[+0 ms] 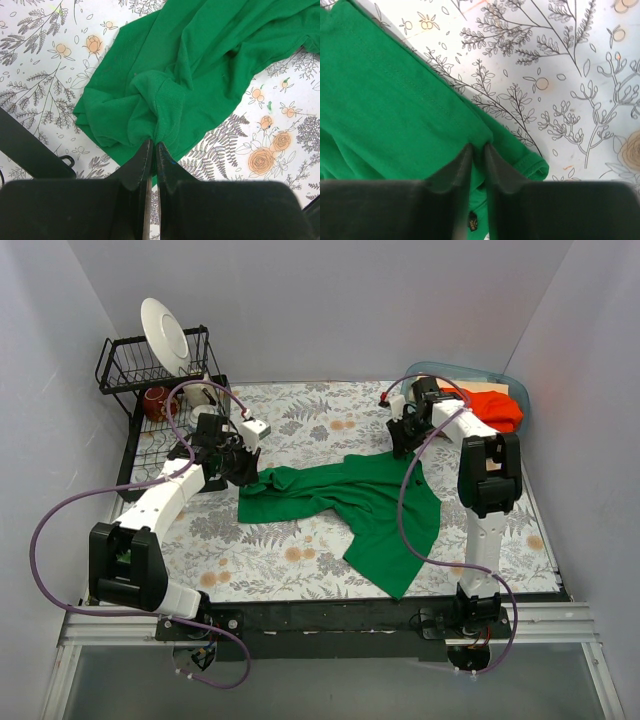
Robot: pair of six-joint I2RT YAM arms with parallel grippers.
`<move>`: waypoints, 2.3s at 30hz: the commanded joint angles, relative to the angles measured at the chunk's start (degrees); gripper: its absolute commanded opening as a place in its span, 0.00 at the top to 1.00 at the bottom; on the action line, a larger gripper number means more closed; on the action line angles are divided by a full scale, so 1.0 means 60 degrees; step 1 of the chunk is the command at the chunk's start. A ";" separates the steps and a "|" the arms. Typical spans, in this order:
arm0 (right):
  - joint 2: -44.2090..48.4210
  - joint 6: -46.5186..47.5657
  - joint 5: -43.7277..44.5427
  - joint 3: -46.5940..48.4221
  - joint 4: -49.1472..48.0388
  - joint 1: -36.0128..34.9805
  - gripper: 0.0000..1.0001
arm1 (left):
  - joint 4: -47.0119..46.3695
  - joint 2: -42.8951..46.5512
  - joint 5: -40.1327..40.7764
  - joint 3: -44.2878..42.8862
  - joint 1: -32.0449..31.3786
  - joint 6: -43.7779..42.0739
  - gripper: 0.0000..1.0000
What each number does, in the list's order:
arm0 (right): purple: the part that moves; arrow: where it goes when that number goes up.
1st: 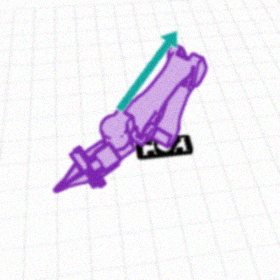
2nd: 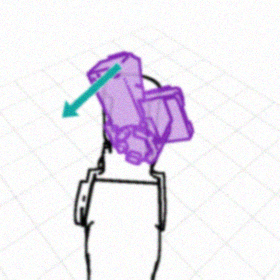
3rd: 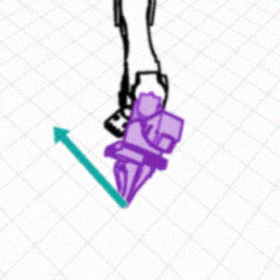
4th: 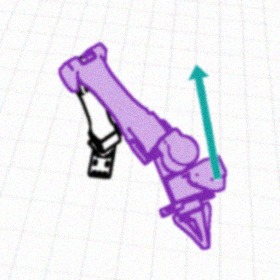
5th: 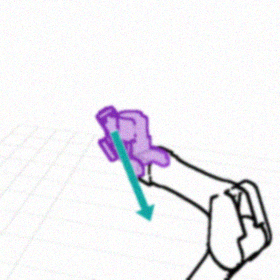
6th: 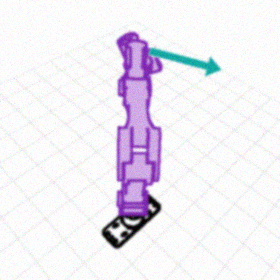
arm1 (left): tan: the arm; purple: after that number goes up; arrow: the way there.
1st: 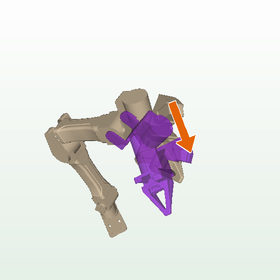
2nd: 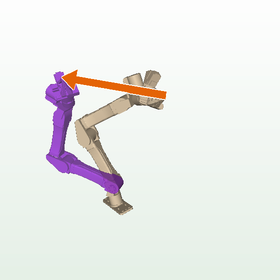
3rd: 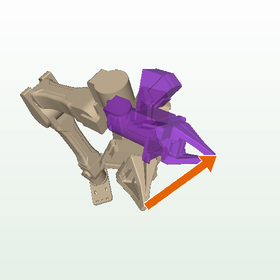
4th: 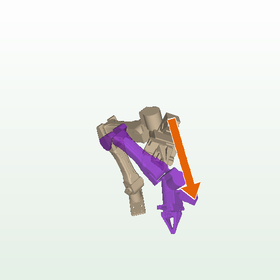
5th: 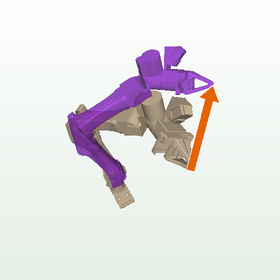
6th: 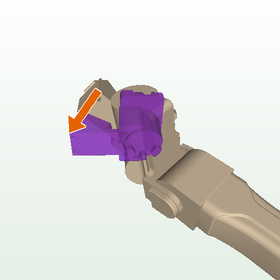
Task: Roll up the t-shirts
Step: Flatten out the T-shirt at the center of the board.
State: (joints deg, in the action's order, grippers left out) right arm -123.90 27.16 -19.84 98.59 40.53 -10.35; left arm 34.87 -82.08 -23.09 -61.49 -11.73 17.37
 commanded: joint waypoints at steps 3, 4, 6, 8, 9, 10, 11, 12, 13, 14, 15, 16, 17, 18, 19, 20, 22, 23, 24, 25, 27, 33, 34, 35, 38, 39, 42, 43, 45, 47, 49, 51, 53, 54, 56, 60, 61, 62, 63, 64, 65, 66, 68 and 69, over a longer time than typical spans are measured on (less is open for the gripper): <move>0.0155 -0.0029 -0.0590 0.0678 0.0100 -0.0004 0.95 | 0.0048 0.0248 0.0025 -0.0181 0.0050 -0.0170 1.00; 0.0388 -0.0044 -0.0634 0.0736 0.0085 -0.0018 0.97 | 0.0033 0.0277 0.0040 -0.0181 0.0050 -0.0170 1.00; 0.0842 -0.0044 -0.0620 0.0578 -0.0147 -0.0062 0.99 | -0.0026 0.0365 0.0055 -0.0151 0.0050 -0.0199 1.00; 0.1881 0.0015 -0.0591 0.0183 -0.0789 -0.0106 0.99 | -0.0128 0.0438 0.0244 -0.0108 0.0050 -0.0286 1.00; 0.2653 0.0029 -0.0591 -0.0327 -0.1055 -0.0106 0.99 | -0.0288 0.0511 0.0361 -0.0035 0.0050 -0.0330 1.00; 0.3024 0.0044 -0.0547 -0.0637 -0.1289 -0.0092 0.99 | -0.0406 0.0526 0.0739 -0.0005 0.0050 -0.0345 1.00; 0.3375 0.0044 -0.0503 -0.0872 -0.1495 -0.0106 0.99 | -0.0537 0.0541 0.0946 0.0039 0.0050 -0.0345 1.00; 0.3959 0.0073 -0.0474 -0.1063 -0.1511 -0.0092 0.99 | -0.0771 0.0526 0.1209 0.0054 0.0050 -0.0345 1.00; 0.4226 0.0131 -0.0386 -0.1471 -0.1497 -0.0106 0.99 | -0.0904 0.0526 0.1415 0.0054 0.0079 -0.0331 1.00; 0.4504 0.0132 -0.0342 -0.1620 -0.1482 -0.0106 0.99 | -0.1006 0.0526 0.1678 0.0039 0.0123 -0.0345 1.00; 0.5014 0.0146 -0.0298 -0.1810 -0.1453 -0.0106 0.99 | -0.1123 0.0526 0.1739 -0.0004 0.0152 -0.0403 1.00; 0.5266 0.0161 -0.0080 -0.2087 -0.1424 -0.0092 0.99 | -0.1139 0.0512 0.1768 -0.0121 0.0225 -0.0433 1.00; 0.5515 0.0161 0.0038 -0.2264 -0.1424 -0.0092 0.99 | -0.1139 0.0526 0.1798 -0.0180 0.0240 -0.0477 1.00; 0.6025 0.0132 0.0170 -0.2396 -0.1467 -0.0077 0.99 | -0.1139 0.0541 0.1798 -0.0210 0.0284 -0.0550 1.00; 0.6277 0.0103 0.0418 -0.2673 -0.1482 -0.0077 0.99 | -0.1154 0.0613 0.1827 -0.0210 0.0342 -0.0579 1.00; 0.6511 -0.0042 0.0565 -0.2763 -0.1540 -0.0077 0.99 | -0.1212 0.0672 0.1987 -0.0210 0.0343 -0.0580 1.00; 0.7127 -0.0175 0.1047 -0.2910 -0.1643 -0.0048 0.99 | -0.1373 0.0876 0.2149 -0.0210 0.0416 -0.0667 1.00; 0.7274 -0.0335 0.1209 -0.2954 -0.1687 -0.0033 0.99 | -0.1446 0.0936 0.2309 -0.0239 0.0431 -0.0740 1.00; 0.7507 -0.0424 0.1385 -0.2940 -0.1731 -0.0004 0.99 | -0.1534 0.0994 0.2427 -0.0297 0.0460 -0.0828 1.00; 0.7611 -0.0512 0.1865 -0.2911 -0.1876 0.0011 0.99 | -0.1564 0.1039 0.2529 -0.0399 0.0489 -0.1090 1.00; 0.7816 -0.0892 0.2511 -0.2662 -0.2169 0.0040 0.99 | -0.1564 0.1068 0.2778 -0.0926 0.0591 -0.1369 1.00; 0.7745 -0.1288 0.3569 -0.1653 -0.2757 0.0304 0.99 | -0.1247 0.0981 0.2125 -0.2126 0.0709 -0.2175 1.00; 0.7730 -0.1303 0.3613 -0.1622 -0.2728 0.0318 0.99 | -0.0894 0.0937 0.1120 -0.2230 0.0709 -0.2307 1.00; 0.7729 -0.1304 0.3628 -0.1607 -0.2669 0.0333 0.99 | -0.0557 0.0893 0.0573 -0.2289 0.0709 -0.2453 1.00; 0.7817 -0.1070 0.3584 -0.1811 -0.2188 0.0348 0.99 | 0.0571 0.0630 -0.1040 -0.2290 0.0709 -0.2264 0.94; 0.7962 -0.0982 0.3599 -0.1913 -0.2040 0.0348 0.99 | 0.1416 0.0498 -0.1406 -0.2333 0.0680 -0.2366 0.93; 0.8750 -0.0455 0.3716 -0.2951 -0.1863 0.0377 0.99 | 0.2911 0.0000 -0.2754 -0.2349 0.0578 -0.2337 0.82; 0.9016 -0.0309 0.3803 -0.3679 -0.1878 0.0392 0.99 | 0.3324 -0.0175 -0.3062 -0.2218 0.0534 -0.2410 0.77; 0.9705 -0.0059 0.3877 -0.4342 -0.1892 0.0421 0.99 | 0.3810 -0.0221 -0.3344 -0.1998 0.0402 -0.2353 0.64; 1.0042 -0.0087 0.3965 -0.4958 -0.1849 0.0436 0.99 | 0.3463 0.0012 -0.2719 -0.1488 0.0402 -0.1827 0.61; 1.0030 -0.0219 0.3921 -0.5122 -0.1732 0.0450 0.99 | 0.2424 0.0334 -0.2175 -0.0974 0.0387 -0.1489 0.55; 0.9781 -0.0409 0.3878 -0.5123 -0.1644 0.0450 0.99 | 0.1938 0.0658 -0.1895 -0.0271 0.0401 -0.1692 0.54; 0.9431 -0.0454 0.3863 -0.5006 -0.1570 0.0450 0.99 | 0.1995 0.0702 -0.1923 0.0067 0.0372 -0.2129 0.55; 0.9298 -0.0454 0.3892 -0.4875 -0.1556 0.0450 0.99 | 0.2126 0.0760 -0.1981 0.0416 0.0329 -0.2248 0.55; 0.8933 -0.0454 0.3863 -0.4757 -0.1585 0.0450 0.99 | 0.1387 0.1241 -0.1807 0.1350 0.0256 -0.2410 0.55; 0.8287 -0.0498 0.3614 -0.4304 -0.1424 0.0450 0.99 | -0.0287 0.1582 -0.1046 0.2352 -0.0198 -0.2806 0.57; 0.8185 -0.0498 0.3570 -0.4186 -0.1366 0.0450 0.99 | -0.0449 0.1451 -0.0913 0.2325 -0.0199 -0.2806 0.57; 0.7966 -0.0483 0.3555 -0.4098 -0.1249 0.0450 0.99 | -0.0726 0.1261 -0.0840 0.2266 -0.0199 -0.2777 0.58; 0.7877 -0.0498 0.3540 -0.4024 -0.1219 0.0450 0.99 | -0.0860 0.0954 -0.0766 0.2193 -0.0199 -0.2661 0.58; 0.7803 -0.0483 0.3569 -0.3922 -0.1190 0.0450 0.99 | -0.1020 0.0806 -0.0563 0.2163 -0.0213 -0.2631 0.58; 0.7716 -0.0483 0.3555 -0.3907 -0.1189 0.0450 0.99 | -0.1457 0.0703 -0.0416 0.2192 -0.0214 -0.2529 0.57; 0.7671 -0.0498 0.3540 -0.3892 -0.1204 0.0436 0.99 | -0.1650 0.0615 -0.0298 0.2221 -0.0214 -0.2354 0.57; 0.7642 -0.0542 0.3511 -0.3907 -0.1189 0.0436 0.99 | -0.1900 0.0279 -0.0093 0.2193 -0.0214 -0.2250 0.56; 0.7627 -0.0571 0.3511 -0.3921 -0.1189 0.0450 0.99 | -0.1915 0.0103 -0.0005 0.2163 -0.0228 -0.2148 0.56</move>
State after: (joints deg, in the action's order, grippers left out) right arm -78.17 24.56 2.11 72.29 33.52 -7.88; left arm 30.02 -79.22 -26.81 -47.53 -12.99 3.01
